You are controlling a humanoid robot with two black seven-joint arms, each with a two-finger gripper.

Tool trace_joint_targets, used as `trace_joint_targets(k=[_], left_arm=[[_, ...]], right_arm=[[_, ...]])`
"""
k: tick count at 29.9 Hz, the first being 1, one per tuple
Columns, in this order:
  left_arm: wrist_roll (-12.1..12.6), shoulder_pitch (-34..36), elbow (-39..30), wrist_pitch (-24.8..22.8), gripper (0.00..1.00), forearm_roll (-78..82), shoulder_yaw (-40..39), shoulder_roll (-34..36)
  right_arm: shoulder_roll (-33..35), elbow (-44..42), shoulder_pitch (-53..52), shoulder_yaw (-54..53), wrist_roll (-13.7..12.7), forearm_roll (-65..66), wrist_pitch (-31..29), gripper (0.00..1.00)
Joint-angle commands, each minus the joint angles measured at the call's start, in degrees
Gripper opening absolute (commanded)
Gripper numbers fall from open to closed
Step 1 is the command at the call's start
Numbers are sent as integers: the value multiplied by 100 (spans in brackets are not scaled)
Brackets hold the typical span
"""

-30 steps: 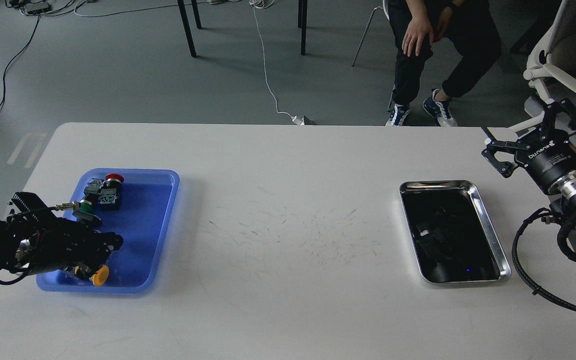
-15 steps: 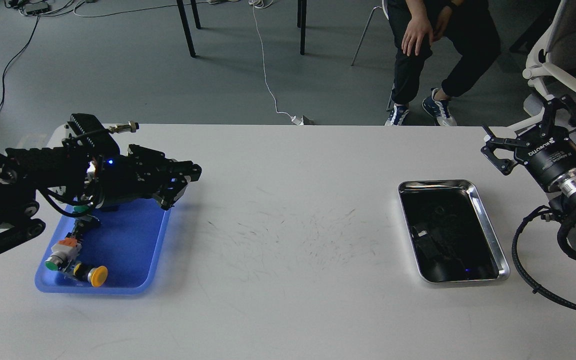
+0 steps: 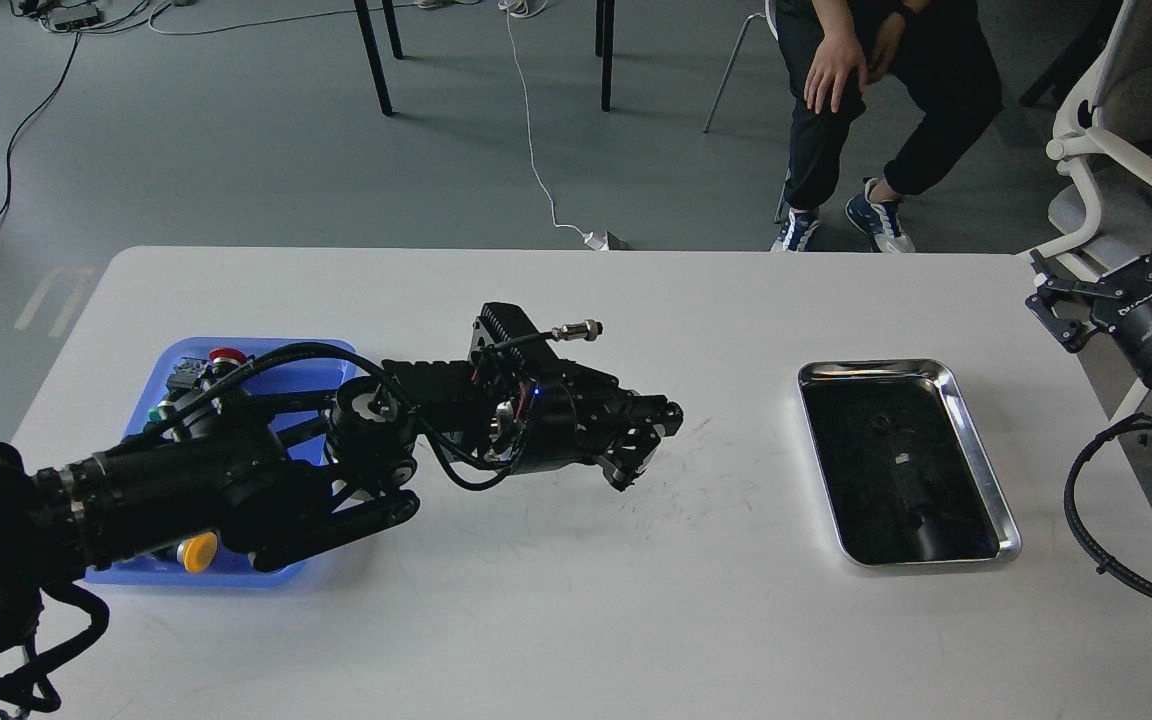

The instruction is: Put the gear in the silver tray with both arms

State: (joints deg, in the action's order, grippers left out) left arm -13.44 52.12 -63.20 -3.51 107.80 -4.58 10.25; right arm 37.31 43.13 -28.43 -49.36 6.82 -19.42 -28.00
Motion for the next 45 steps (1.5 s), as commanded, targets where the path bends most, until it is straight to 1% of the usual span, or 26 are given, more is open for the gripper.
trace_joint_targets(k=[1, 7, 16, 20, 24, 26, 27, 30, 32, 33, 34, 35, 38, 41, 45], left_arm=[[-27, -228, 387, 148, 14, 4, 1, -550], [-54, -527, 677, 368, 14, 100, -16, -1025], [-264, -826, 1433, 702, 15, 127, -16, -1025], [-291, -975, 1688, 773, 15, 127, -8, -1025], [-282, -1072, 1715, 773, 16, 118, -8, -1025], [-282, -1090, 1715, 817, 21, 109, -8, -1025], [-291, -1090, 1715, 869, 25, 109, -8, -1025], [-300, -1090, 1697, 1053, 48, 65, -8, -1025], [-309, -1073, 1645, 1133, 59, 48, -16, -1025], [-326, -1064, 1627, 1151, 67, 48, -25, -1025], [-344, -1055, 1592, 1186, 85, 39, -51, -1025], [-352, -1029, 1531, 1212, 94, 30, -60, -1025], [-353, -959, 1338, 1274, 97, -127, -113, -1025], [-353, -634, 1240, 1362, 97, -338, -306, -1025], [-353, -335, 1223, 1388, 98, -672, -797, -1025]], right_arm=[[13, -76, 4, 5, -5, 0, 0, 98], [22, -67, 4, 5, -5, 0, 0, 98], [22, -59, 4, 5, -5, 0, 0, 98], [22, -59, 4, 14, -5, 9, 0, 98], [22, -50, 4, 14, -5, 9, 0, 98], [22, -50, 4, 14, -5, 0, 0, 98], [22, -50, 4, 14, -5, 0, 0, 98], [13, -32, 13, 23, -5, 9, 0, 98], [13, -24, 13, 23, -5, 0, 0, 98], [13, -23, 13, 23, -5, 0, 0, 98], [13, -15, 4, 23, -5, 0, 0, 98], [13, -6, 4, 14, -5, 0, 0, 98], [13, 12, -4, 23, -5, 0, 0, 98], [13, 73, -31, 14, -5, 0, 0, 98], [22, 371, -232, 102, -14, 44, 0, 98]])
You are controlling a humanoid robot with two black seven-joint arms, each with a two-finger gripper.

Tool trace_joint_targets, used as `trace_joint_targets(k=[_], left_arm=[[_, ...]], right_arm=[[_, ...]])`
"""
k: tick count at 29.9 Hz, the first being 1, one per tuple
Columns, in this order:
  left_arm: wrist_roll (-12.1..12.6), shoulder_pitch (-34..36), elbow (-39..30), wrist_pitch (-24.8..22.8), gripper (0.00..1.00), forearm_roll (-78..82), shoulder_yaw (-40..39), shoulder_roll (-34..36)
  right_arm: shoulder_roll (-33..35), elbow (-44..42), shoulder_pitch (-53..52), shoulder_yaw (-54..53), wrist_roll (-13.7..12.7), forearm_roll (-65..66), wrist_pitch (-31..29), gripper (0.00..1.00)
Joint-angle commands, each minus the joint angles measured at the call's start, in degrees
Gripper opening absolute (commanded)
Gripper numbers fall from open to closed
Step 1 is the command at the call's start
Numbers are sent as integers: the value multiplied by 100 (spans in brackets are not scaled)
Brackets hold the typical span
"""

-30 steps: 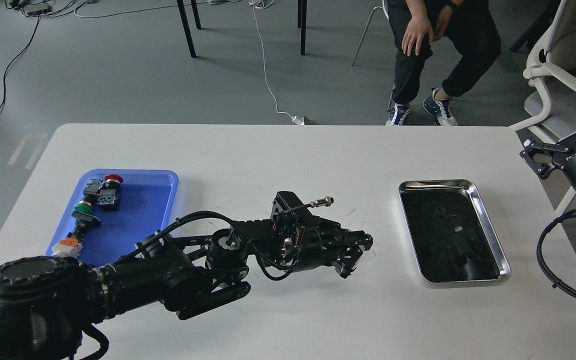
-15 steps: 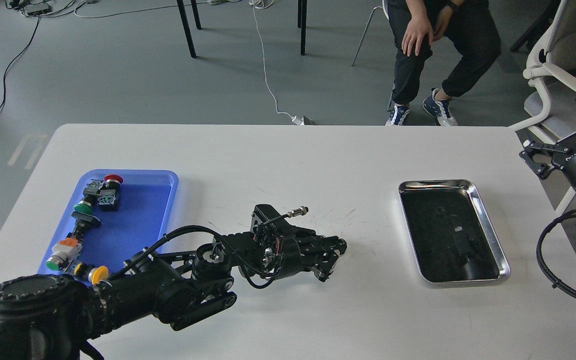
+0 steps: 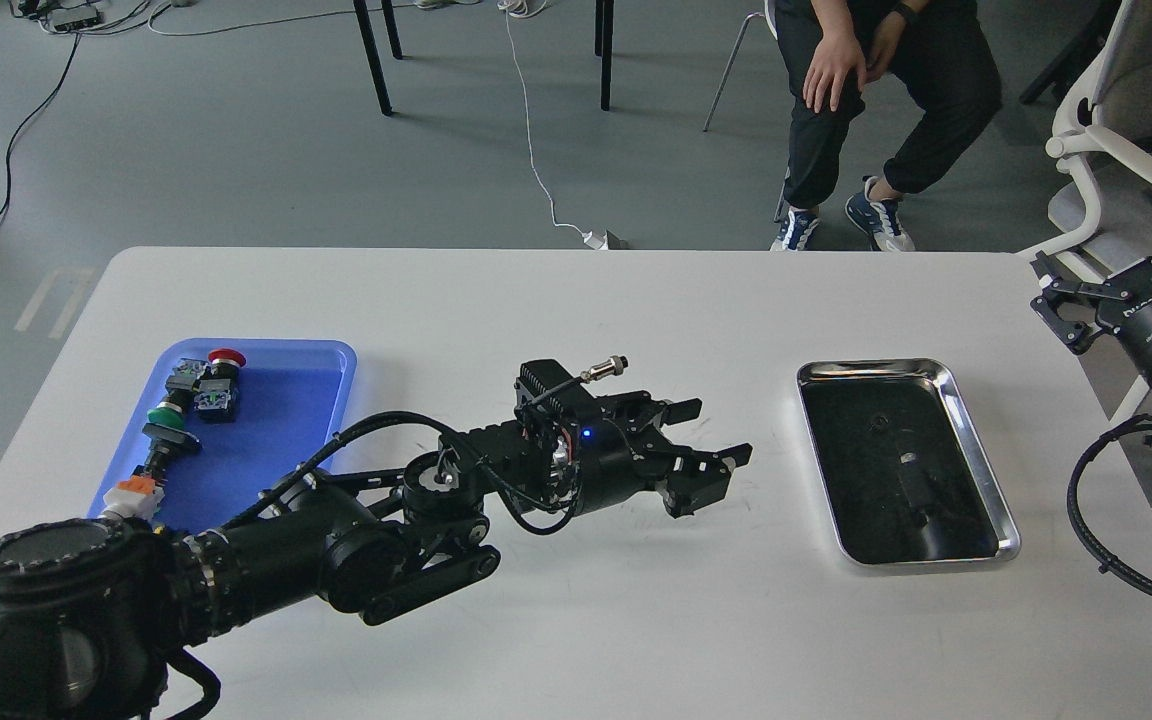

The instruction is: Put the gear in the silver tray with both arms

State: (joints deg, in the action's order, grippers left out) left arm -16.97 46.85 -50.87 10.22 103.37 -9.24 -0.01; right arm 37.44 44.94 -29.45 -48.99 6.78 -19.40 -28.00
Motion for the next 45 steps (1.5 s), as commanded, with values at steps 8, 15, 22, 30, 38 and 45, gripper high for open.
trace_joint_targets(k=[8, 15, 22, 30, 38, 45], left_arm=[[97, 272, -10, 24, 98, -1765, -1728, 255], [115, 193, 69, 68, 98, -3821, -2565, 1248], [115, 202, 69, -64, 98, -6729, -2512, 2346], [88, 175, 34, -170, 98, -7322, -2486, 2778], [45, 184, -10, -143, 98, -7322, -2538, 2823], [27, 184, -10, -135, 98, -7322, -2538, 2823]], right_arm=[[-114, 849, -693, 389, -36, 1429, 0, 98], [-149, 1666, -1114, 942, -124, 2967, 172, 98], [-281, 2282, -2483, 3039, -413, 4539, 444, 98], [-790, 2687, -4628, 6117, -949, 5938, 401, 98], [-1634, 2652, -5474, 7456, -1152, 6370, 225, 98], [-2293, 2301, -5457, 7869, -1179, 6353, 199, 96]])
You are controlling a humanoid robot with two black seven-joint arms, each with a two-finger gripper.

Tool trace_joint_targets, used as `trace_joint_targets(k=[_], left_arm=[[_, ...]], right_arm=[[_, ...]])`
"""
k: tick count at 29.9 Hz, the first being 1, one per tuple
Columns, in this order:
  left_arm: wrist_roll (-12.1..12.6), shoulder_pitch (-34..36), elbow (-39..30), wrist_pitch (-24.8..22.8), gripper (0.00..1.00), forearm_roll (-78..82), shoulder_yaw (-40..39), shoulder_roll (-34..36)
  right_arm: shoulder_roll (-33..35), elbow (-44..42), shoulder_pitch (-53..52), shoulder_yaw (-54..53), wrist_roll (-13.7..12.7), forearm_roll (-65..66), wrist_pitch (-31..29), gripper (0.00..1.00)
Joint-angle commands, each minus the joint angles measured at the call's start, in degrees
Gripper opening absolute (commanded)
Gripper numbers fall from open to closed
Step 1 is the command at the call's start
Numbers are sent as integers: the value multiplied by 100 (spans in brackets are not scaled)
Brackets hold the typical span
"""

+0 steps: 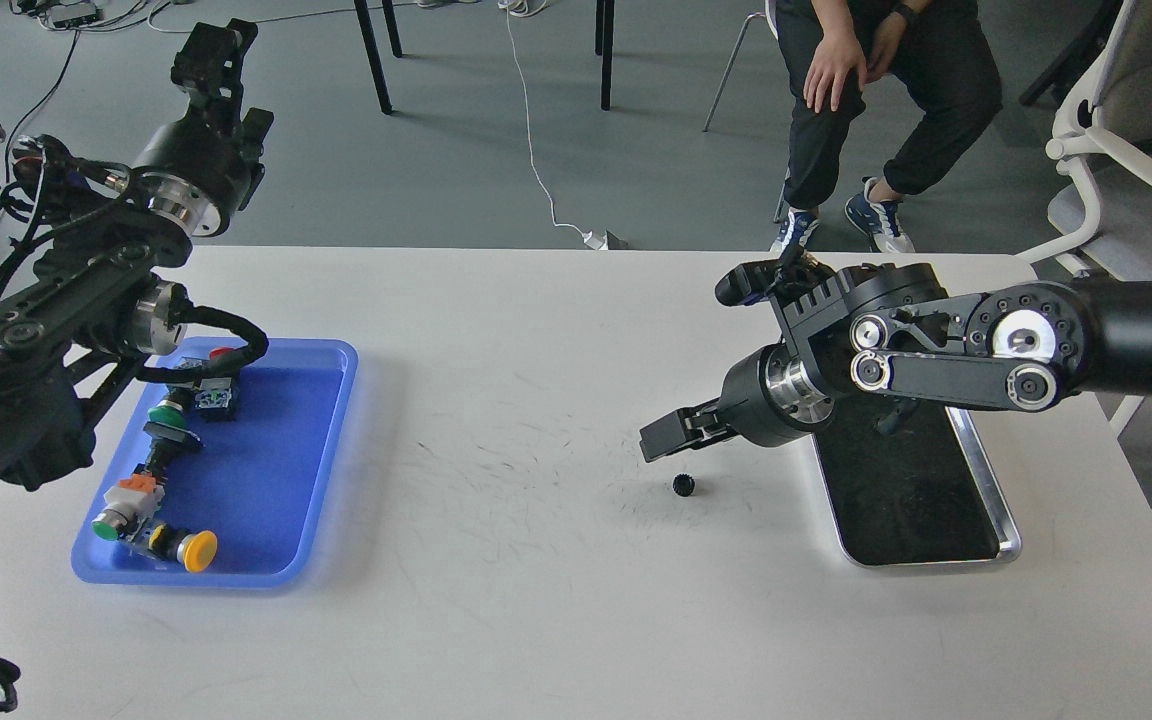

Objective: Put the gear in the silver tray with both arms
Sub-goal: 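Grasp the second black gear on the table with the right gripper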

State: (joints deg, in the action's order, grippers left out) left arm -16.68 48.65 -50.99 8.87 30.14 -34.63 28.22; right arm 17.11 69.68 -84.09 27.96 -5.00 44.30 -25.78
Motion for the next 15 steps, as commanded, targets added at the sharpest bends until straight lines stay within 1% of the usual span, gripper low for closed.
trace_joint_targets(k=[1, 4, 15], left_arm=[[-11, 4, 1, 0, 98, 1, 0, 8], [-11, 4, 1, 0, 98, 1, -9, 9], [-19, 4, 1, 0, 98, 1, -9, 79]], right_arm=[[-322, -226, 7, 209, -1, -18, -76, 96], [-427, -358, -2, 262, -9, -1, -222, 96], [-919, -824, 86, 587, -9, 0, -222, 93]])
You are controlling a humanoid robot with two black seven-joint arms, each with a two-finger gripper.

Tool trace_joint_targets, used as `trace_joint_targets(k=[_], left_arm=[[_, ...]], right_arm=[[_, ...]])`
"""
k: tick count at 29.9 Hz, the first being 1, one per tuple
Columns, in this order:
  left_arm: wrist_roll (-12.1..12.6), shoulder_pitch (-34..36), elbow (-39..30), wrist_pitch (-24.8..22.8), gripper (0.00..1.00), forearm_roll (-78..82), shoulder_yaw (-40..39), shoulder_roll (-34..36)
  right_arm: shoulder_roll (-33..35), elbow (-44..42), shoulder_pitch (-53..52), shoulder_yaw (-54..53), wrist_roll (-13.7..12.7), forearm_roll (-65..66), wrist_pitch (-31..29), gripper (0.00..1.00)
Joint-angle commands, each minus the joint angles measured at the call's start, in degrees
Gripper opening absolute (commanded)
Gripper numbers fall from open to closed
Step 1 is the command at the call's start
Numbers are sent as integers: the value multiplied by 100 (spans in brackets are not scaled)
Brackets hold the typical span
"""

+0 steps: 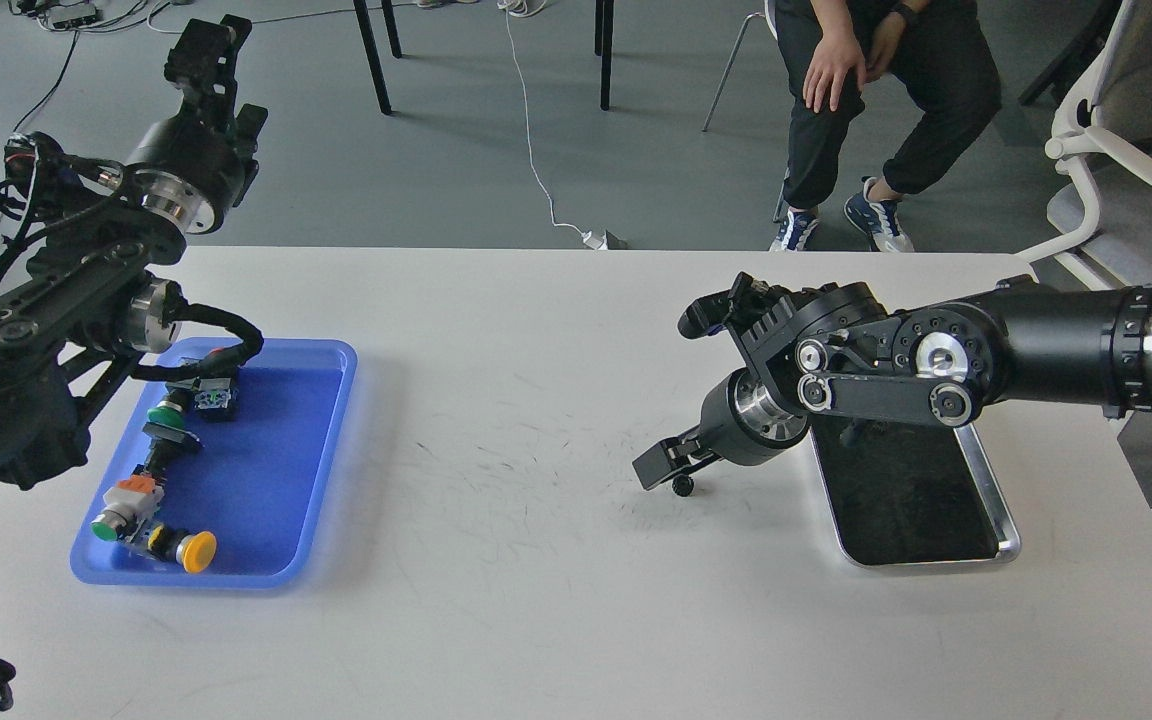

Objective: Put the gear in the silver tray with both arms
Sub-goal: 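Grasp the second black gear on the table with the right gripper, then lower the gear into the silver tray and open the right gripper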

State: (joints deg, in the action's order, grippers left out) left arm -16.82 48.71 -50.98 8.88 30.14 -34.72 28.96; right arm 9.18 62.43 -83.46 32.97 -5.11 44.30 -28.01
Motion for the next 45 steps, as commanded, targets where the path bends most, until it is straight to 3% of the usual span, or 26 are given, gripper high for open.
trace_joint_targets(k=[1, 9, 15, 24, 34, 41, 45], left_arm=[[-6, -2, 0, -1, 98, 0, 1, 4], [-6, -2, 0, -1, 98, 0, -8, 4], [-14, -10, 0, -1, 98, 0, -17, 4], [-14, -2, 0, 8, 98, 0, -17, 4], [-14, -2, 0, 17, 98, 0, -26, 13], [-41, -2, 0, 17, 98, 0, -26, 13], [-49, -2, 0, 17, 98, 0, -26, 13]], right_arm=[[-171, -143, 23, 96, 1, 9, 1, 92], [-330, -310, 146, 254, 10, 17, 1, 78], [-347, -371, 137, 254, 10, 131, 1, 53], [-365, -407, 137, 263, 10, 193, 1, 32], [-382, -398, 129, 263, 45, 360, 1, 22], [-330, -380, 14, 245, 89, 369, 1, 5], [29, -232, -275, 140, 98, 308, 1, 4]])
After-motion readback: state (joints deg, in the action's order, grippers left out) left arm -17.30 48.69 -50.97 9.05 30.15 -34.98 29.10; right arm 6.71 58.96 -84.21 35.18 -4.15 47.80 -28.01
